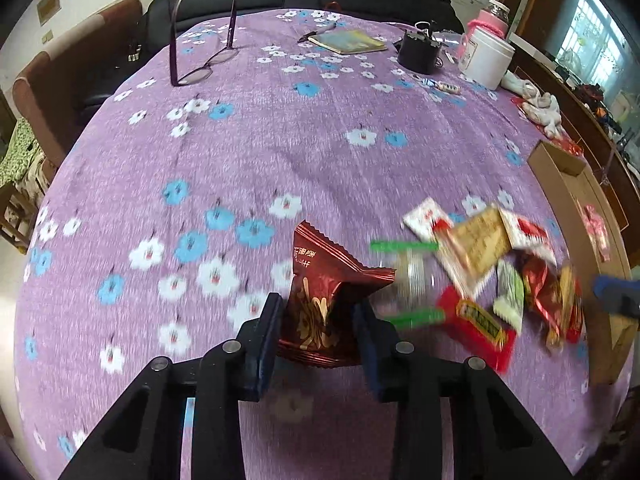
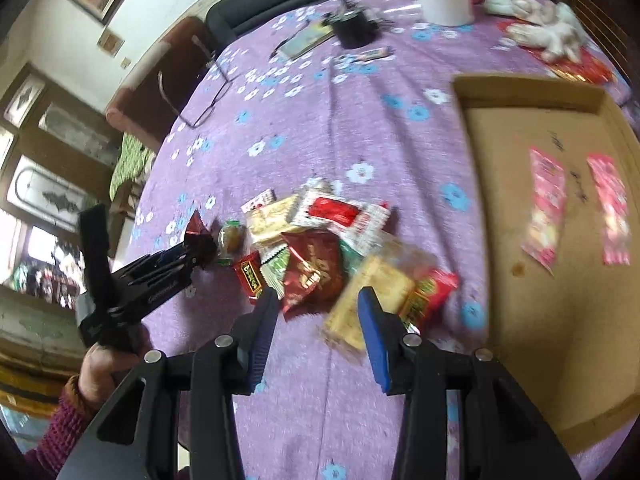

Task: Organize snacks
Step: 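Grasp the red-gold wrapped candy with the right gripper, then carry red-gold candy into tray with right gripper while left gripper brings another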

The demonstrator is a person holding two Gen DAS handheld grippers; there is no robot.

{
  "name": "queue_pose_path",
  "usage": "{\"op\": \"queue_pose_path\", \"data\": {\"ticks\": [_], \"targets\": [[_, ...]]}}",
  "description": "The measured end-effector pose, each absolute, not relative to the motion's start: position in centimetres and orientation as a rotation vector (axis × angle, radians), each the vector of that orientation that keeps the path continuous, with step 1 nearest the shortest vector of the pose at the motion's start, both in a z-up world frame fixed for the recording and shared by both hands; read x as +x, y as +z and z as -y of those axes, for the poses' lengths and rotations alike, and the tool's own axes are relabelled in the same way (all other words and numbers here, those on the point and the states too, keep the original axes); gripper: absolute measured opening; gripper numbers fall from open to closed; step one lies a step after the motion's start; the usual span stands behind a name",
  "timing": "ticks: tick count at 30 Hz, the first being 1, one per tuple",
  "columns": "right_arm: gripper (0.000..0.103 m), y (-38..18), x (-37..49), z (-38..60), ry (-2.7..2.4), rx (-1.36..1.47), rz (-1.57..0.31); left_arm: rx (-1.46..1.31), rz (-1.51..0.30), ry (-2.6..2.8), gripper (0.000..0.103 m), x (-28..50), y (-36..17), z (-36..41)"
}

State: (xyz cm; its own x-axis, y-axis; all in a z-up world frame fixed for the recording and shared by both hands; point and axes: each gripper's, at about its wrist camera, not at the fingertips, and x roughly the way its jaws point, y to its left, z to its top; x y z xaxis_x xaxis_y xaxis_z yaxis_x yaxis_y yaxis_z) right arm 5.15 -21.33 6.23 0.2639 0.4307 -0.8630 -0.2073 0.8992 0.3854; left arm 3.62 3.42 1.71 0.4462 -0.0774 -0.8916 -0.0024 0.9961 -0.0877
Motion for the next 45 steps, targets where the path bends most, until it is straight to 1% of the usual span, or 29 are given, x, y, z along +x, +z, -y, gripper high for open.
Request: {"op": "queue_pose_path", "data": {"ticks": [6, 11, 13, 14, 15, 19, 28, 45], "targets": [[0.040, 3.7, 7.6, 18.4, 0.444, 0.117, -1.277, -0.089, -1.123, -0.056, 0.037, 0.2, 1.9, -3.4], [0.040, 2.2, 7.9, 17.3, 0.464, 0.101, -1.310, -0.102, -1.125, -0.052, 0.037, -1.8, 2.0, -3.1], [0.038, 2.0, 7.5, 17.0, 0.494, 0.117, -1.311, -0.103, -1.123, -0.047, 0.037, -2.1, 2.1, -3.1], [0.034, 2.1, 7.1, 16.9, 0.495, 0.114, -1.307, -0.107, -1.122, -0.046, 0.037, -2.3, 2.1, -3.0], [0.031, 2.1, 6.8, 16.9, 0.495, 0.113, -1.305, -0.109, -1.121, -0.047, 0.037, -2.3, 2.1, -2.9], [0.030, 3.0, 5.5, 16.9, 0.515, 0.113, -1.283, -0.118, -1.105, -0.059, 0.037, -2.5, 2.6, -2.2], [0.030, 5.1, 2.6, 18.7, 0.562, 0.122, -1.240, -0.096, -1.080, -0.115, 0.037, -2.3, 3.7, 1.5], [0.030, 7.6, 1.0, 24.4, 0.564, 0.212, -1.175, -0.034, -1.036, -0.189, 0.037, -2.3, 6.7, 8.3]]}}
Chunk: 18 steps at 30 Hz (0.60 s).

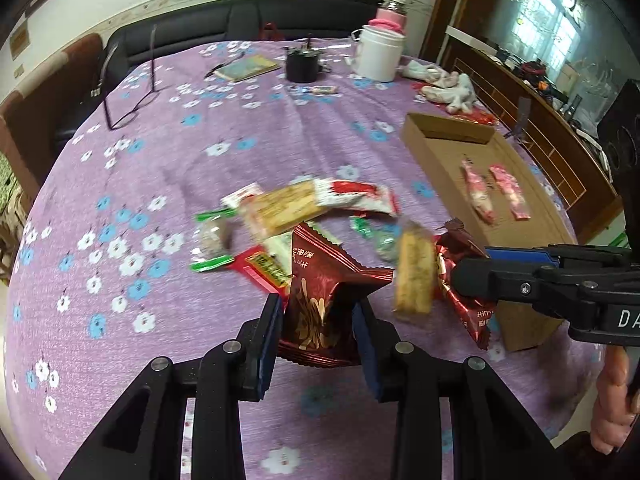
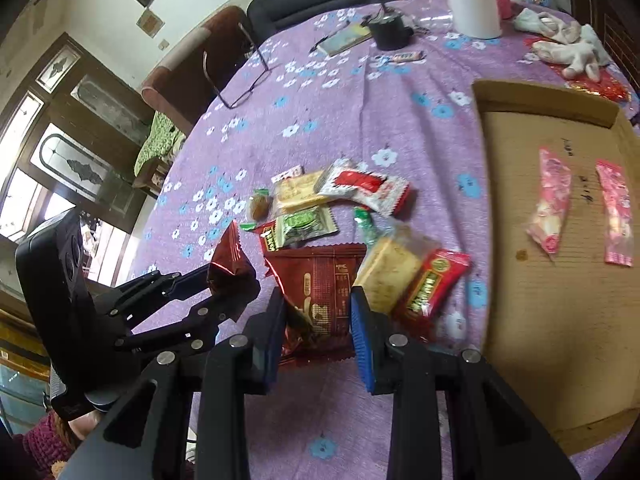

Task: Organize snacks
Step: 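Carry red-gold candy into tray with right gripper while left gripper brings another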

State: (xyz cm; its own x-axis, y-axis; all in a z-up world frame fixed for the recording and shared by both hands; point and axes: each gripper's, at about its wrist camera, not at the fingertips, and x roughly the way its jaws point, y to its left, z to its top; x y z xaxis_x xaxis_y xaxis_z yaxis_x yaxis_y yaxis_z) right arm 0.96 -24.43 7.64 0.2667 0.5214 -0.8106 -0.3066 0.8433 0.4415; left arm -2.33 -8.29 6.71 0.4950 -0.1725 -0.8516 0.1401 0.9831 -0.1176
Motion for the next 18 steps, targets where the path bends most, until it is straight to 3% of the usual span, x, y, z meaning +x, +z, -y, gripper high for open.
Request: {"op": "queue_pose_path", "data": {"ticks": [18], "targets": [[0.030, 8.4, 0.5, 33.8, 0.437, 0.328, -1.137, 0.061, -1.030, -0.333, 0.037, -1.0, 8.3, 17.8]]}}
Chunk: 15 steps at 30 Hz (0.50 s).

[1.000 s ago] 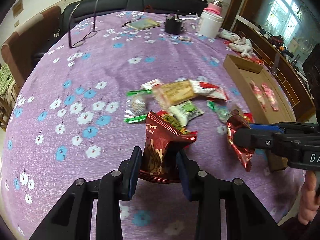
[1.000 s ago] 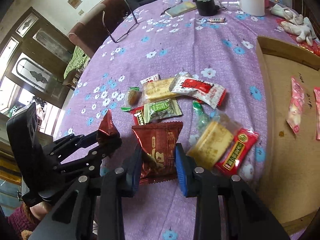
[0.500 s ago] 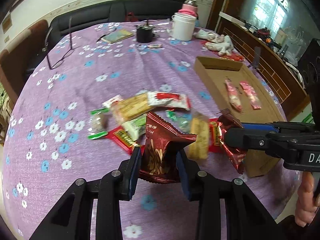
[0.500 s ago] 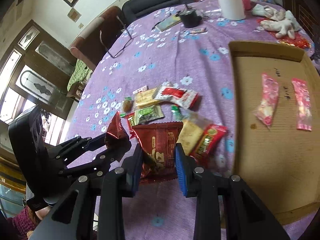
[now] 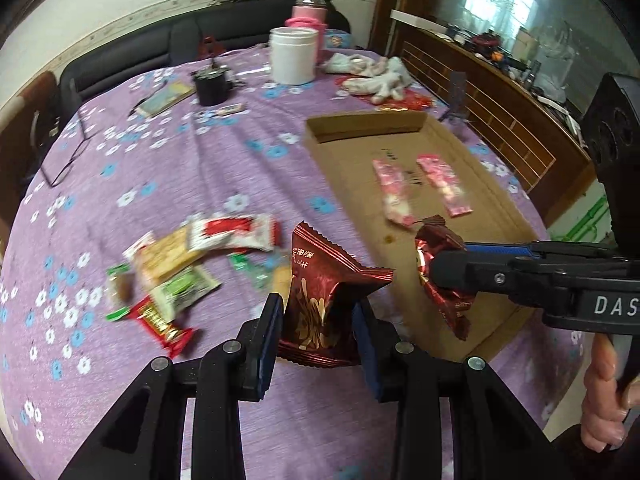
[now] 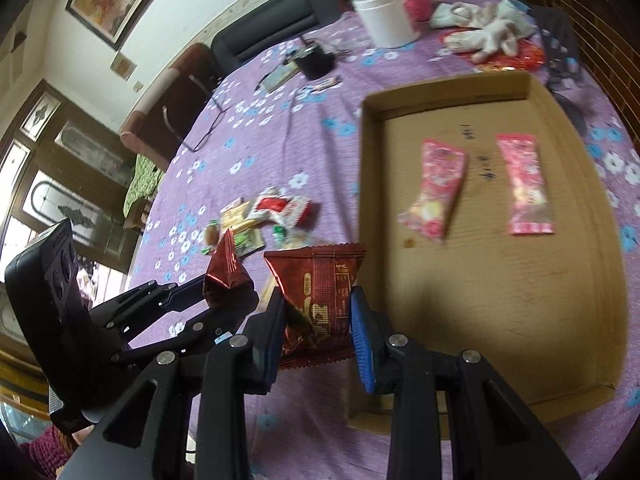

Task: Organize snacks
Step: 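Carry red-gold candy into tray with right gripper while left gripper brings another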

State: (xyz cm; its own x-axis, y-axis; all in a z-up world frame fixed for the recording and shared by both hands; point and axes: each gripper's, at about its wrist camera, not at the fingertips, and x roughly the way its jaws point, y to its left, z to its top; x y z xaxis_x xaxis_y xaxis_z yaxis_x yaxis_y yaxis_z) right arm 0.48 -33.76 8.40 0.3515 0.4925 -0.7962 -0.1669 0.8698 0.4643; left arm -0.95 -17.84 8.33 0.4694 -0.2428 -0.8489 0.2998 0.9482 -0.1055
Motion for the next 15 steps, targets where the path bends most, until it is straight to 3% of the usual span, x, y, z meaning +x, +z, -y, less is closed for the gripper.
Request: {"op": "queue_pose_path", "data": {"ticks": [15], "targets": [[0.030, 7.0, 0.2, 42.1, 0.271, 0.413, -1.153, 0.172, -1.086, -0.518, 0.037, -0.8, 6.3, 28.4]]}}
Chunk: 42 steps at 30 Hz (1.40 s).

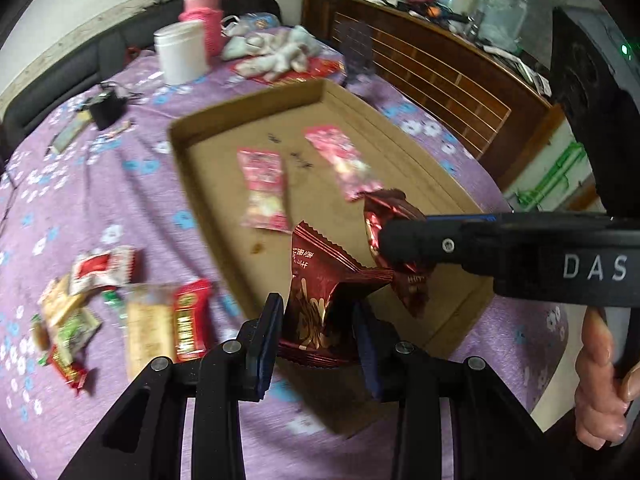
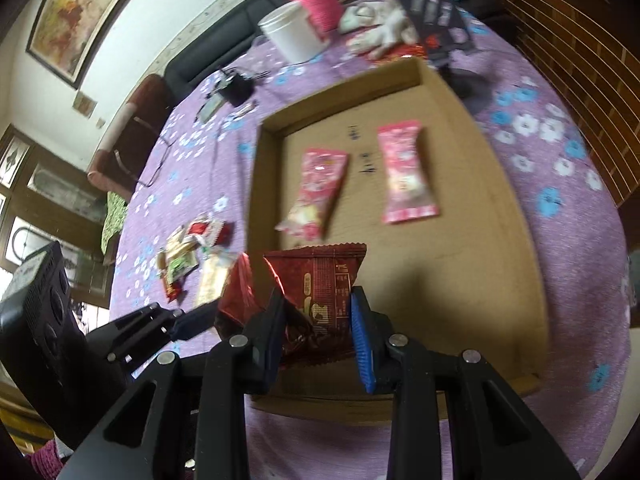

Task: Organize snacks
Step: 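Carry red-gold candy into tray with right gripper while left gripper brings another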

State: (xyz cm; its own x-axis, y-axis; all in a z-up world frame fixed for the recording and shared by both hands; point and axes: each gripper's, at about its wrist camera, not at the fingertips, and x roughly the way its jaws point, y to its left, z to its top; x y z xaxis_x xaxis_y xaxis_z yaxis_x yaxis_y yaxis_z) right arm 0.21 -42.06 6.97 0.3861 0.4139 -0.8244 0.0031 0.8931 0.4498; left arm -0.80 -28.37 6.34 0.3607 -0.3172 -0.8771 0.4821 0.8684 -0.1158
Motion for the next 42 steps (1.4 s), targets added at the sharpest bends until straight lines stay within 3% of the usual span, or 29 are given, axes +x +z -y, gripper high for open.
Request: {"op": "queue_pose_path", "data": {"ticks": [17, 38, 42], "targets": [[0.030, 3.9, 0.7, 45.0, 0.192, 0.400, -1.233, 0.183, -1.164, -0.512, 0.037, 1.2, 3.0, 31.2], [0.031, 4.0, 1.3, 44.2, 0.188, 0.368, -1.230, 0.197, -1.147, -0.515, 0.037, 0.8, 3.2, 31.1], [0.031, 4.3, 1.1, 44.3, 0.185, 0.372, -1.223, 0.195, -1.139, -0.517, 0.042, 0.5, 3.6, 31.1]]}}
